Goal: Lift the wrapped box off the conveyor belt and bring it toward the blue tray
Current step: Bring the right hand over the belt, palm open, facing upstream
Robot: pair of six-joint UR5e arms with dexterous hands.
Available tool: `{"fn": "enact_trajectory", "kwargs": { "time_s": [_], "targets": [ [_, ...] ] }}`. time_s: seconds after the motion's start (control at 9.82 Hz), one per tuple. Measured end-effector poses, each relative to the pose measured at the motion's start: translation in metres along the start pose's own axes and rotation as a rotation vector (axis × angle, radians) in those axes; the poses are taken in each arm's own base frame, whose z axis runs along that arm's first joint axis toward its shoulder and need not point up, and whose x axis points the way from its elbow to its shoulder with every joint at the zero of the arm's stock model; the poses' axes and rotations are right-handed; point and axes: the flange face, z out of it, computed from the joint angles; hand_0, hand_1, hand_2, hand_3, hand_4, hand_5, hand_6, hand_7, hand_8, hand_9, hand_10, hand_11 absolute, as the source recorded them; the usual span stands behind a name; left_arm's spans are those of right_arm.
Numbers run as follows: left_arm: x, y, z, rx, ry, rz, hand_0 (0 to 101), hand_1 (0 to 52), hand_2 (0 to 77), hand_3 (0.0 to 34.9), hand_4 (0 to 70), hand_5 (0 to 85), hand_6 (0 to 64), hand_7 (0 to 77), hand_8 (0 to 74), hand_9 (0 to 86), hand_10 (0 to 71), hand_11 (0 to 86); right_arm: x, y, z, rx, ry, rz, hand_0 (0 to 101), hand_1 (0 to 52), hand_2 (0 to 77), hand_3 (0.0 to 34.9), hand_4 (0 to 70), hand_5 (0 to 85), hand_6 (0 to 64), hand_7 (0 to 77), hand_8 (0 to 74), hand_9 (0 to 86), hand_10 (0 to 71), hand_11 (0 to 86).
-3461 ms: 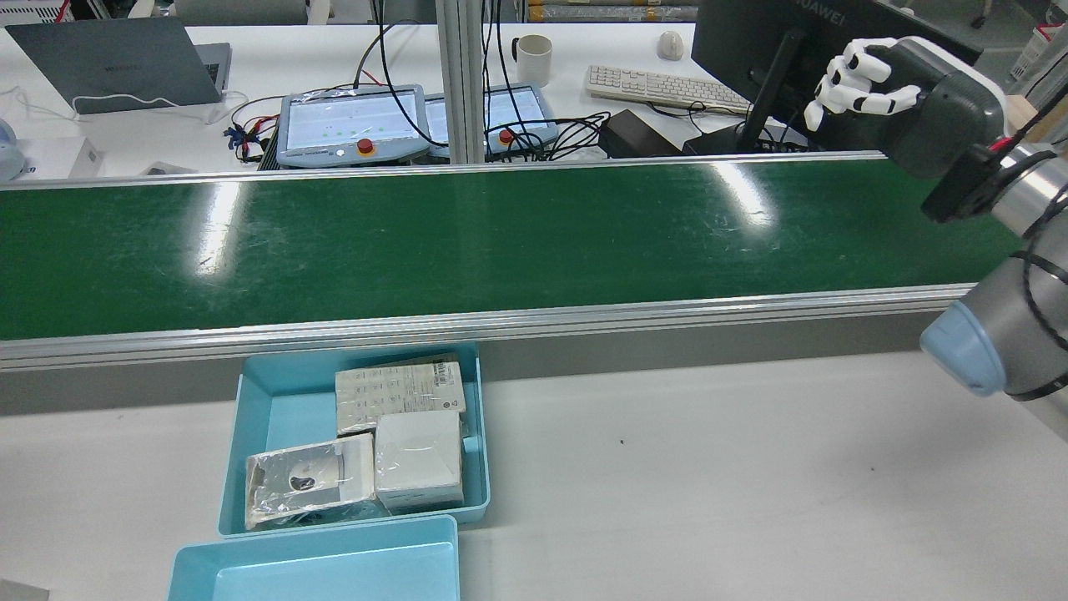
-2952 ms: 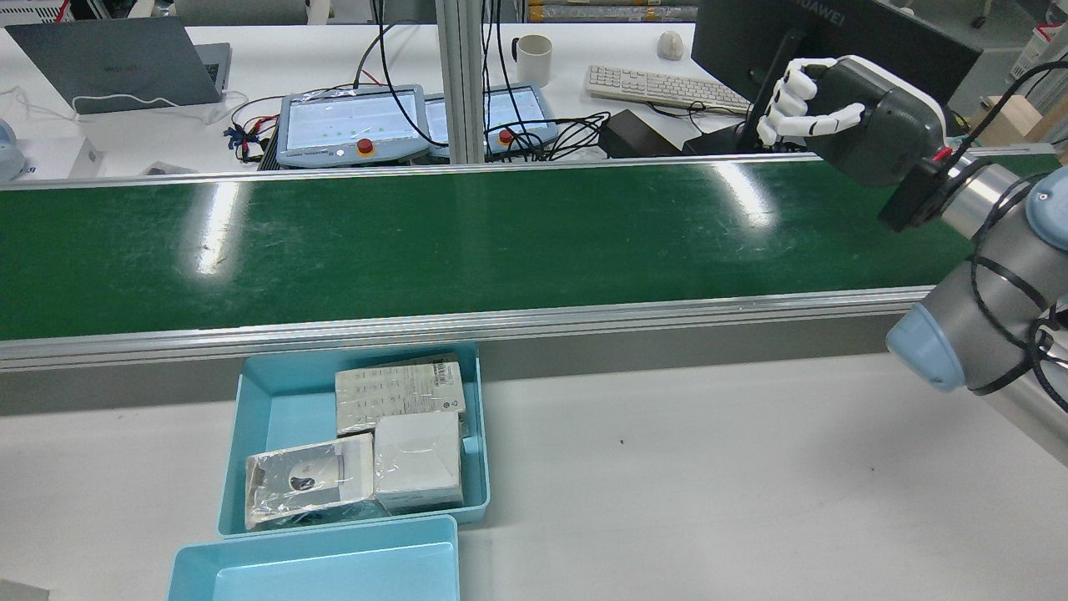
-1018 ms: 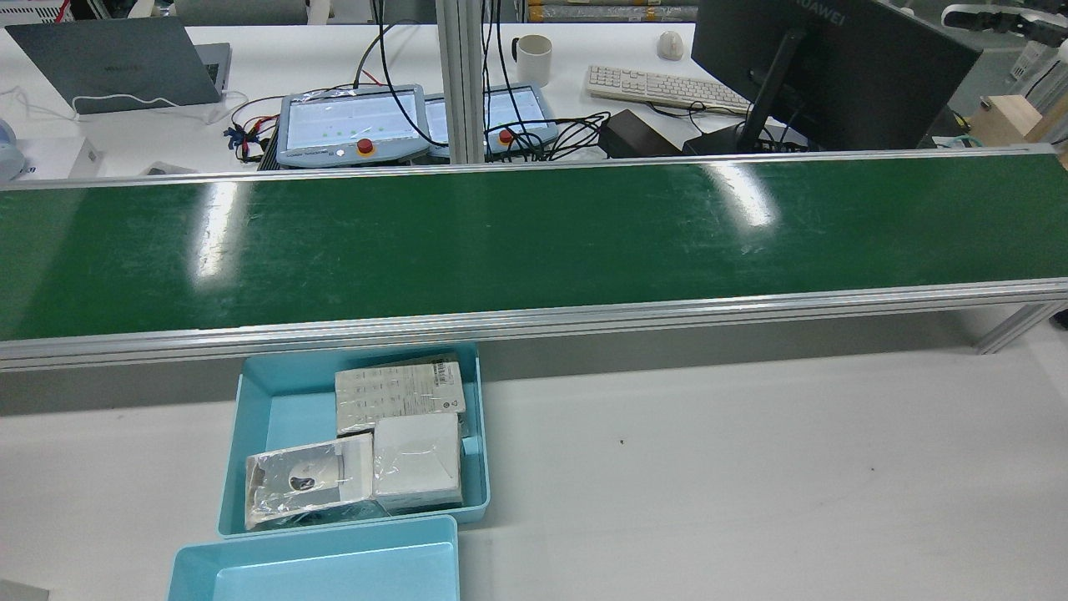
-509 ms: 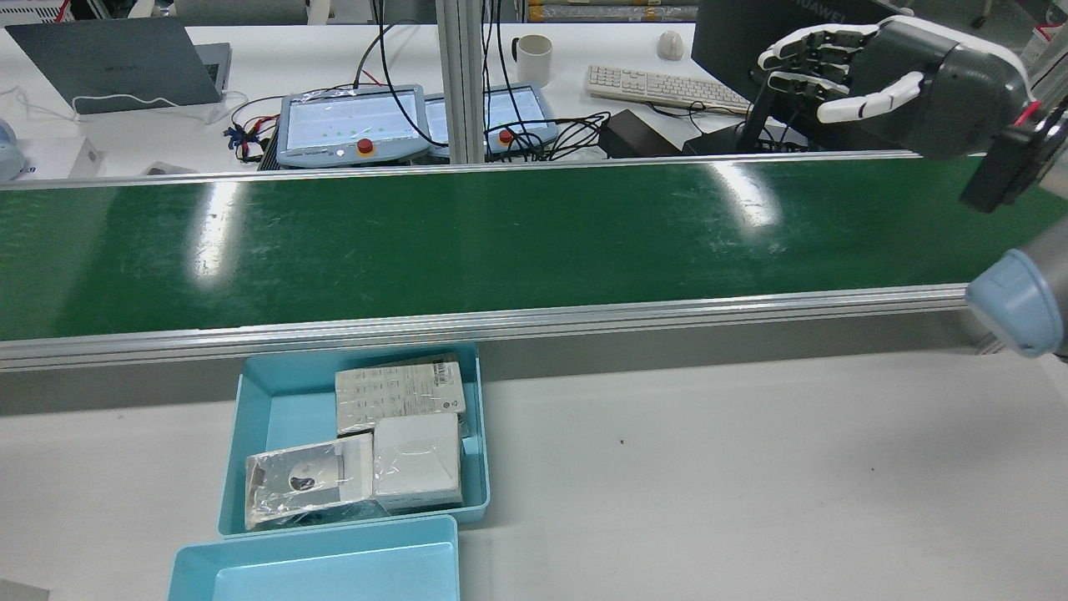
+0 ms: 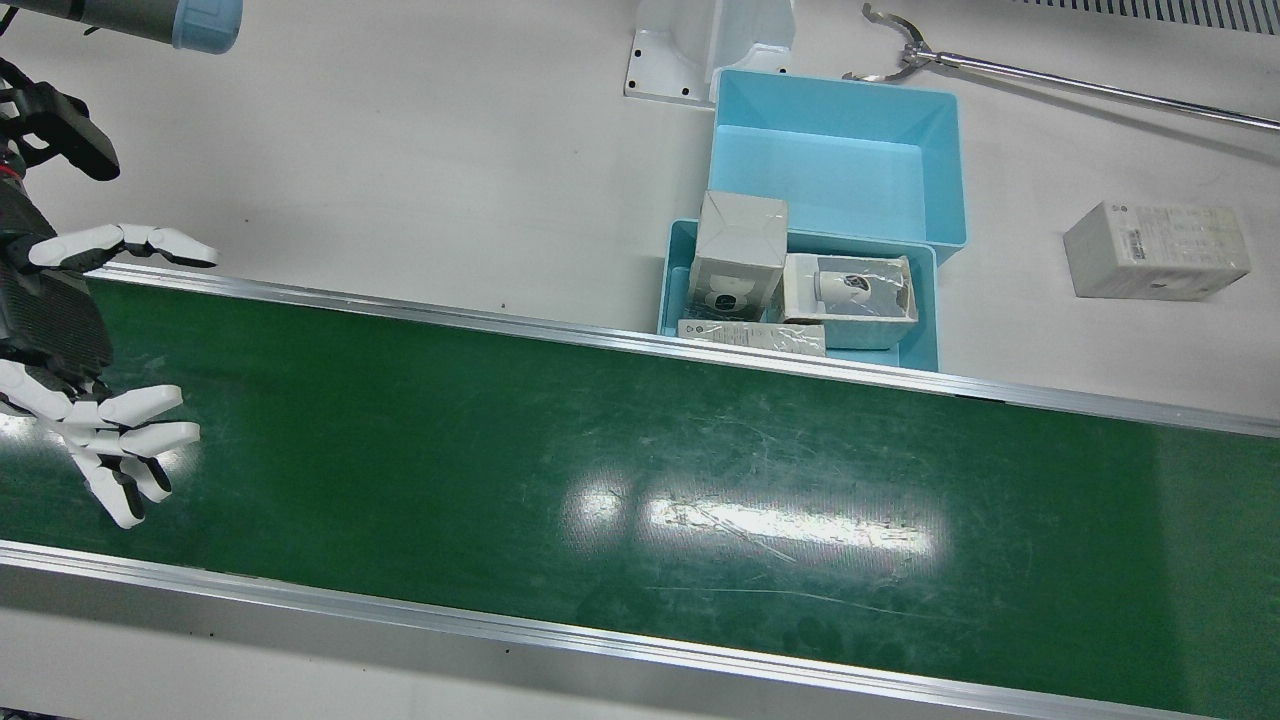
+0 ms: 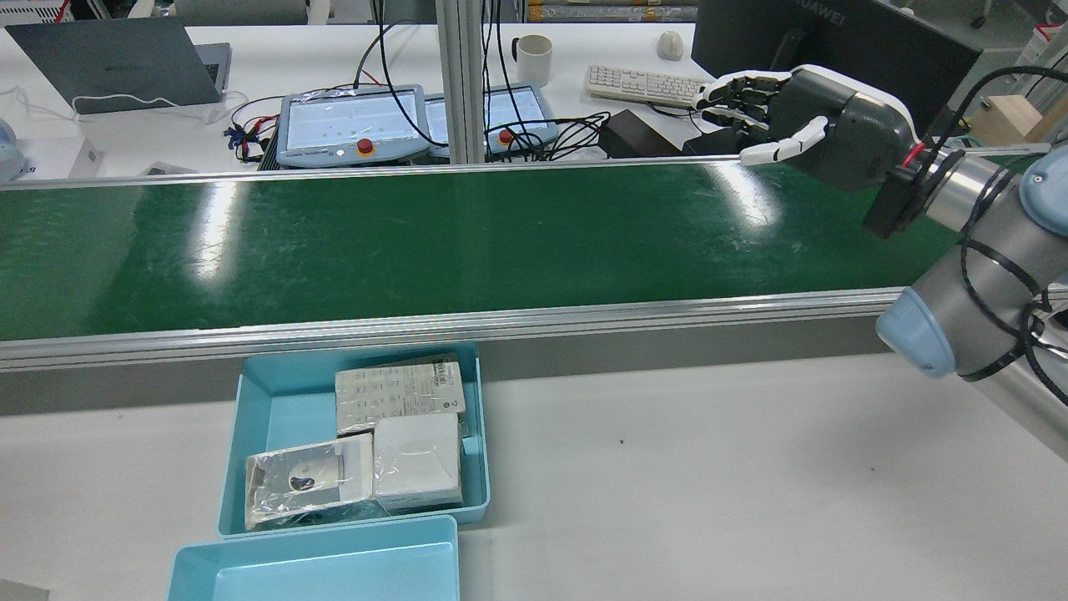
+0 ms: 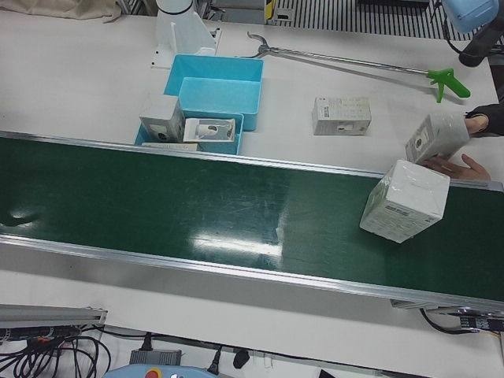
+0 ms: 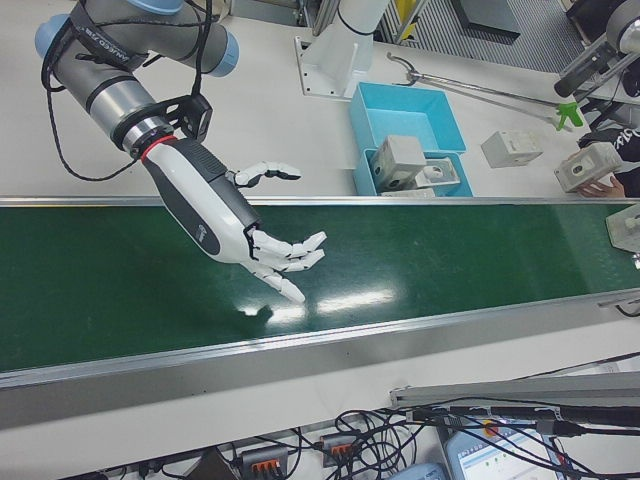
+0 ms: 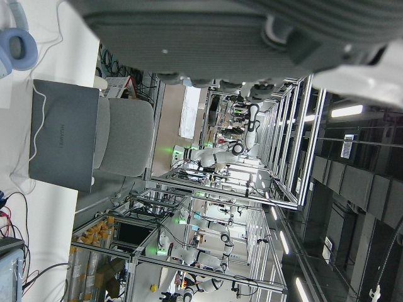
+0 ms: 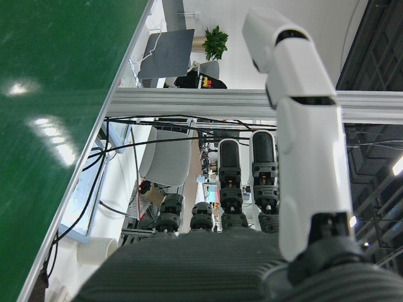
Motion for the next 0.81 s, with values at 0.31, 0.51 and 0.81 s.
{"fn": "enact_trajectory", "kwargs": {
  "time_s": [0.31,0.51,0.81],
  "targets": [
    [0.000,0.000,0.000,0.000,0.000,0.000,0,0.0,0.5,0.0,0.0,1.1,0.0,0.0,0.0,0.0,0.0,0.0,-0.003,0.015,-0.009,-0.024,-0.072,0.005,49,16.4,19.6,1.1,20.7,27.3,8.7,23.5,3.3,8.2,4.9,7.6],
    [0.000,0.000,0.000,0.000,0.000,0.000,0,0.0,0.5,0.0,0.0,1.1,0.0,0.5,0.5,0.0,0.5,0.0,0.008,0.015,-0.012,0.012,-0.124,0.014,49,13.1,15.8,5.6,16.9,26.7,7.1,23.5,3.3,8.2,3.3,7.6],
    [0.000,0.000,0.000,0.000,0.000,0.000,0,0.0,0.5,0.0,0.0,1.1,0.5,0.0,0.0,0.0,0.5,0.0,0.044,0.009,-0.009,0.052,-0.116,0.036,47,14.2,19.1,12.6,13.6,28.9,6.5,25.1,3.3,7.1,0.0,1.6]
  ]
}}
